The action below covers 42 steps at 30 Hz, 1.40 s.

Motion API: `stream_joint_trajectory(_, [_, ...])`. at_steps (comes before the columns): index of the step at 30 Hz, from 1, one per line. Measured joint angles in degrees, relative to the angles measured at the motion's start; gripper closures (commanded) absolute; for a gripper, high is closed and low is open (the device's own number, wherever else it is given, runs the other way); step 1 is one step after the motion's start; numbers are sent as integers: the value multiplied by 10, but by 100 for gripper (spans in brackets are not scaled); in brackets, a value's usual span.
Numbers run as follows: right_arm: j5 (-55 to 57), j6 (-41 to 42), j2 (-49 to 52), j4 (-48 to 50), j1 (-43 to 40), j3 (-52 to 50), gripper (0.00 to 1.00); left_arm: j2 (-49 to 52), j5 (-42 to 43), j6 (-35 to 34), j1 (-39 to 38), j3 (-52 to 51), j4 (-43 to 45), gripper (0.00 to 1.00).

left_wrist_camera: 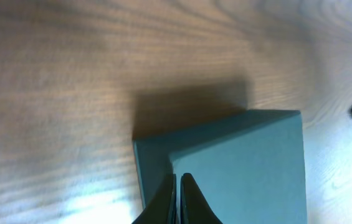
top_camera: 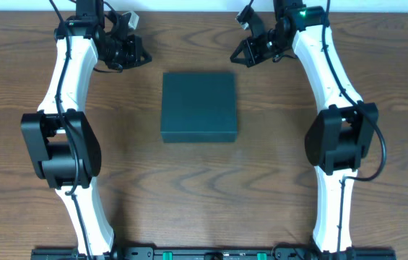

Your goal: Pack container

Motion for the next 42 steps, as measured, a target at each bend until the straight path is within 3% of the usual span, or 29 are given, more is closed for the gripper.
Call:
stream_joint_trajectory(6, [6,6,-28,0,0,0,98,-67,-35,-2,0,0,-56,94])
stream_joint_trajectory(18, [26,-15,-163,-171,8,1,98,-220,-62,48,-15,-10,-191,94])
stream_joint_trajectory(23, [32,-35,-214,-246,37,3,98,-343,-71,65,-35,-102,-186,94])
stream_joint_trajectory(30, [68,-45,-291,-264,86,-10,98,-546,-77,67,-35,-279,-141,94])
stream_joint_trajectory(35, [101,-42,-428,-227,113,-122,98,-682,-76,67,-35,-400,-129,94])
stream_joint_trajectory(42, [150,7,-749,-83,118,-511,98,-816,-60,62,-35,-481,-130,94])
